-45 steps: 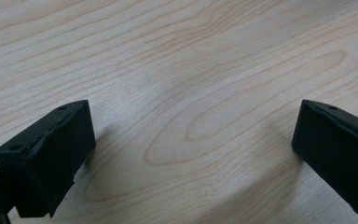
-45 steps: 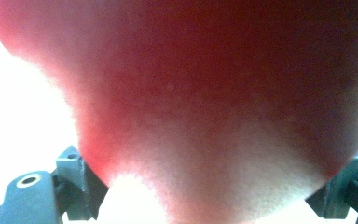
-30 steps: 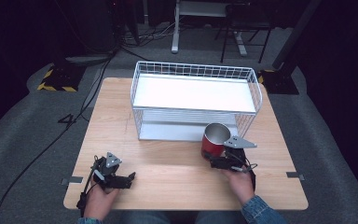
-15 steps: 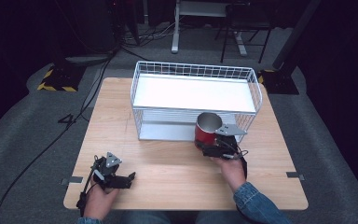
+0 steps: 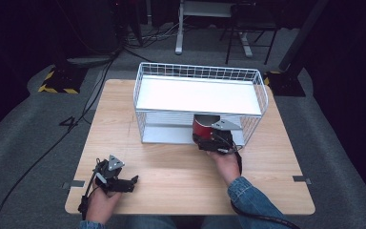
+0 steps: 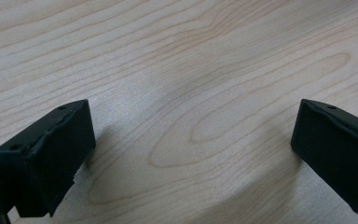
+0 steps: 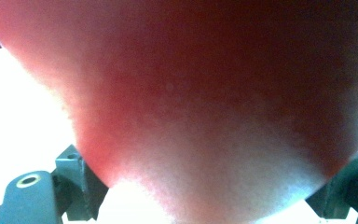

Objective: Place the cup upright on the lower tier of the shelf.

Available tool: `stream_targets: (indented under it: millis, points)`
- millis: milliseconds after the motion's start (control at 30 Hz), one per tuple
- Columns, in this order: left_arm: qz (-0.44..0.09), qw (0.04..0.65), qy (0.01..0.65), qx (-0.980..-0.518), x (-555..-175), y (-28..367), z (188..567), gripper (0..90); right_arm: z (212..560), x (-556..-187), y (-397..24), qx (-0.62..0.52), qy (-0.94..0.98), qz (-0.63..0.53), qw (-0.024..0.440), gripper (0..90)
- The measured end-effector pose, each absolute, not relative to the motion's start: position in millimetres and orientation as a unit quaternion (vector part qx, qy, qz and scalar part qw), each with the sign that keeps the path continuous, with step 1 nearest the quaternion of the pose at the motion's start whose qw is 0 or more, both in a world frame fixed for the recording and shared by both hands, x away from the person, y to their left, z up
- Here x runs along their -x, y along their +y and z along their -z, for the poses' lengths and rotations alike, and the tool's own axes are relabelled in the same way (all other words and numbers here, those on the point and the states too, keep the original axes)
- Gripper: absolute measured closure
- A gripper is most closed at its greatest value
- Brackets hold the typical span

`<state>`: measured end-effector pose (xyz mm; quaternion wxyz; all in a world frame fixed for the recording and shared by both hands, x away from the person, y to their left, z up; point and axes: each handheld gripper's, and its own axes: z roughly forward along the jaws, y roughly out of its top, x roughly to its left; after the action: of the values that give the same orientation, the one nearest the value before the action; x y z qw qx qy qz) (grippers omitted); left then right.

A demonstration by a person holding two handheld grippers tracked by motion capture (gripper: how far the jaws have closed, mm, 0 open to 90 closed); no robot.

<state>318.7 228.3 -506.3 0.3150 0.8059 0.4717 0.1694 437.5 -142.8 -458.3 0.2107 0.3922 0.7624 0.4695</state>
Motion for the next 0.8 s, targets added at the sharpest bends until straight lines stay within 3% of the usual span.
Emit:
stream_targets:
  millis: [800]
  points:
    - [-0.170, 0.315, 0.472, -0.806, -318.6, 228.3, 506.2, 0.2, 478.2, -470.6, -106.1, -0.409, 0.748, -0.465, 0.238, 16.9]
